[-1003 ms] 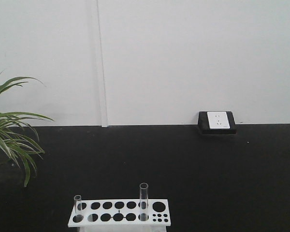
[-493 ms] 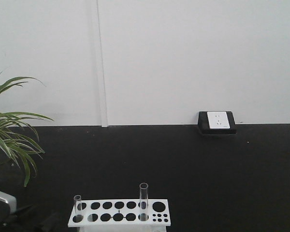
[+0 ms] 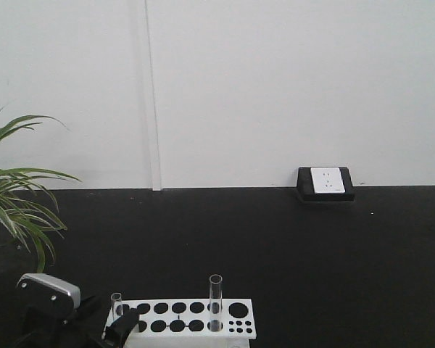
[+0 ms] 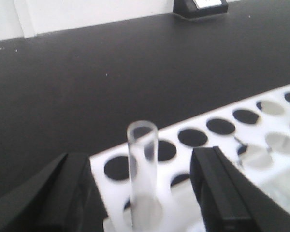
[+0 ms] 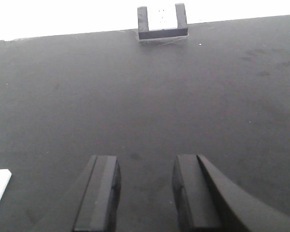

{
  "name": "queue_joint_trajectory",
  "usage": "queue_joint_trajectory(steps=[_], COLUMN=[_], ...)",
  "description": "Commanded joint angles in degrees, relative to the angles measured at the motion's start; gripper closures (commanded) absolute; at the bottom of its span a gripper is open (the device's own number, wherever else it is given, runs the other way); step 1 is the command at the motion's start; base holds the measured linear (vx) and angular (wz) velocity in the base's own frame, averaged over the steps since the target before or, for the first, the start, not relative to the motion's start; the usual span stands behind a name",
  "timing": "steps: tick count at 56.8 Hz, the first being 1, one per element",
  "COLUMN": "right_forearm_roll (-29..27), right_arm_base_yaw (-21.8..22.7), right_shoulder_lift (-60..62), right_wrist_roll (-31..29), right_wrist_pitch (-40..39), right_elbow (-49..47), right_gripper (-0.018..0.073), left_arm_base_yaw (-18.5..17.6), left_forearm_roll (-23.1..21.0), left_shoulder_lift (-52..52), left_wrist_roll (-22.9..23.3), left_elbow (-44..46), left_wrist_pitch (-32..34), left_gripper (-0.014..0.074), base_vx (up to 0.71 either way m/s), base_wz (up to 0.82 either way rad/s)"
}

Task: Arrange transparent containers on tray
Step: 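Grasp the shorter clear tube in the rack with the left gripper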

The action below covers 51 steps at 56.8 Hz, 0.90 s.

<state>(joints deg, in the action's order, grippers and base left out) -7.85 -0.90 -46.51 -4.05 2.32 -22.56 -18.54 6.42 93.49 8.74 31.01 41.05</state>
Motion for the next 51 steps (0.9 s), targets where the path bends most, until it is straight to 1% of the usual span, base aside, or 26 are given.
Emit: queue_joint_trajectory(steps=[1, 11, 17, 32, 44, 51], right_forearm_roll=[0.6, 0.6, 0.6, 0.8, 0.8, 0.8], right_arm_base_yaw=[0.3, 0.3, 0.3, 0.3, 0.3, 0.3], right_shoulder_lift=[0.1, 0.1, 0.1, 0.1, 0.1, 0.1], right_wrist_roll=[-0.7, -0.7, -0.7, -0.7, -0.7, -0.7], right_wrist_pitch=[-4.7, -4.7, -4.7, -4.8, -6.7, -7.8], right_elbow=[-2.0, -2.0, -2.0, -2.0, -2.0, -2.0], right_gripper=[0.0202, 0.0202, 0.0202, 0.0202, 0.0202, 0.0202], left_arm_base_yaw=[-0.3, -0.3, -0.3, -0.3, -0.3, -0.3], left_forearm_roll=[-0.5, -0.5, -0.5, -0.5, -0.5, -0.5], left_shoulder_lift=[0.6, 3.9, 4.1, 4.1, 3.2, 1.6], left_wrist_roll=[0.6, 0.7, 0.7, 0.7, 0.6, 0.5], left_elbow=[4.1, 6.4, 6.4, 6.4, 6.4, 6.4], left_wrist_pitch=[4.1, 4.4, 3.8, 3.7, 3.9, 3.5], left_gripper=[0.0038, 0.0042, 0.0071, 0.024, 0.038, 0.0431], base_vx=[0.0, 0.0, 0.0, 0.0, 0.0, 0.0], base_wz=[0.0, 0.0, 0.0, 0.0, 0.0, 0.0])
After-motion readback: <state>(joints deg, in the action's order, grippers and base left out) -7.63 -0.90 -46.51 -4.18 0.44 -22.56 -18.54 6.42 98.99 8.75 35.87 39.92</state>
